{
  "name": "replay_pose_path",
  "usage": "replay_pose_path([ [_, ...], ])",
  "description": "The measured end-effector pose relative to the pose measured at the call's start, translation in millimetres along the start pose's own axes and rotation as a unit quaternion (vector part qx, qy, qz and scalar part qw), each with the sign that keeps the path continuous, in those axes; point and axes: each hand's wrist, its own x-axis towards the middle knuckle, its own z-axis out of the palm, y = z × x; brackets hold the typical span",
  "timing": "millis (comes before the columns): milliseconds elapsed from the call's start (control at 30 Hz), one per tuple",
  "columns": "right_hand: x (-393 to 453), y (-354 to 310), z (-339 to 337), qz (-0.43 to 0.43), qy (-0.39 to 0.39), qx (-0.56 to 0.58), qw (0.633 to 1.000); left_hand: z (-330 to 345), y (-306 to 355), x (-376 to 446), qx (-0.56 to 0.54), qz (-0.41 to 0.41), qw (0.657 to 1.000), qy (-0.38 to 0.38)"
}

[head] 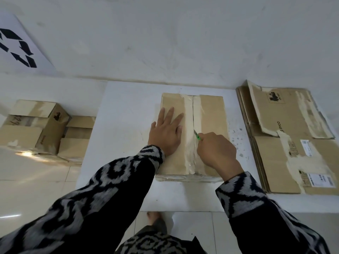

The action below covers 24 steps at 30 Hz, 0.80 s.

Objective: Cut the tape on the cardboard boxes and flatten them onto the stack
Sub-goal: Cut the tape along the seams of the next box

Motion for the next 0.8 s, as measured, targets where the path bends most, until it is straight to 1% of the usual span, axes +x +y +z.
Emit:
replay_pose_path([
  [100,-2.2,0.3,-3.3,0.016,-0.017,-0.011,1.0,1.0,0.3,0.5,0.003,0.005,1.0,0.001],
  [200,-2.7,-0.9,-5.7,0.022,-0.01,-0.032,0.999,0.8,-0.8,1.0,0.001,0.005,1.0,0.005],
  [267,-7.0,-1.9,-5.0,0.026,-0.021,-0.026,0.999,1.6,-0.6,1.1,-0.001,0.007,1.0,0.007],
  [533,-15.4,-0.3,3.5,0.013,-0.059,-0.035,0.998,1.9,-1.8,0.3,-0.007,0.004,1.0,0.002],
  [700,-27.8,5.0,7.6,-0.001,-0.056,-0.023,0.998,-1.1,-2.0,-0.3,-0.008,0.004,1.0,0.001],
  [800,-29.6,4.9,7.3,-0.007,-0.058,-0.034,0.998,0.1,-3.0,-1.1,-0.016,0.0,1.0,0.0],
])
